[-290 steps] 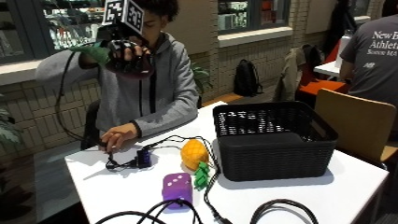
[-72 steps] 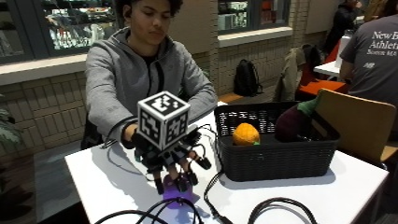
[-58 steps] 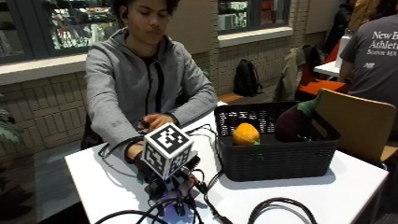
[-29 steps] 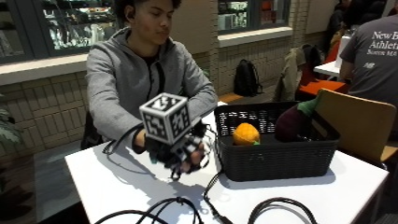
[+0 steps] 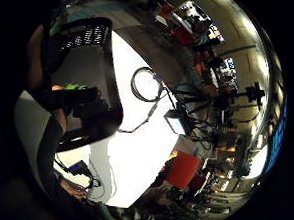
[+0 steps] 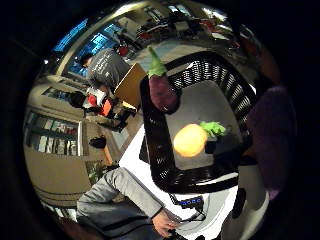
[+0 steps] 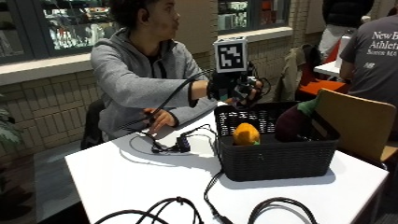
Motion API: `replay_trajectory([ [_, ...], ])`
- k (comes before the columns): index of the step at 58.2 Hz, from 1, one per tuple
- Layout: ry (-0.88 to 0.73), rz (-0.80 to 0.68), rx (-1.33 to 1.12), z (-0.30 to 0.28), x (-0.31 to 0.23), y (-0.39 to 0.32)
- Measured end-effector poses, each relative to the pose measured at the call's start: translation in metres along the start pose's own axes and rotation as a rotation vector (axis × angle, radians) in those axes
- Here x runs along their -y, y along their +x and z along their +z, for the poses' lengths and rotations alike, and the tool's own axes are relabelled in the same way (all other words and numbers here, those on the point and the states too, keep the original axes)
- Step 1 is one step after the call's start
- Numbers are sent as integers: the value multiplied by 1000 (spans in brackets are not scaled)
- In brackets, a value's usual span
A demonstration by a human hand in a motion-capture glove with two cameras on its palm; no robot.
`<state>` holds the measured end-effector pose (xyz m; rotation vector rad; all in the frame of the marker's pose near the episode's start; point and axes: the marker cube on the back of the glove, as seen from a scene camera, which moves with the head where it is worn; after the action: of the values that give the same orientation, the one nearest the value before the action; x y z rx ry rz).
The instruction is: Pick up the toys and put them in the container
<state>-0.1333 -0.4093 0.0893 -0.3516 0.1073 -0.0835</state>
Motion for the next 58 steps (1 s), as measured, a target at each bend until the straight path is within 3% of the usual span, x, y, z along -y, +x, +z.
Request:
replay_trajectory([
  [6,-29,10,-46,14,7,-7],
  [16,-239,73,-98,27,-2,8],
  [22,-115,-144,-153,23,-24,26],
  [58,55,202,-10,63,-231,135],
])
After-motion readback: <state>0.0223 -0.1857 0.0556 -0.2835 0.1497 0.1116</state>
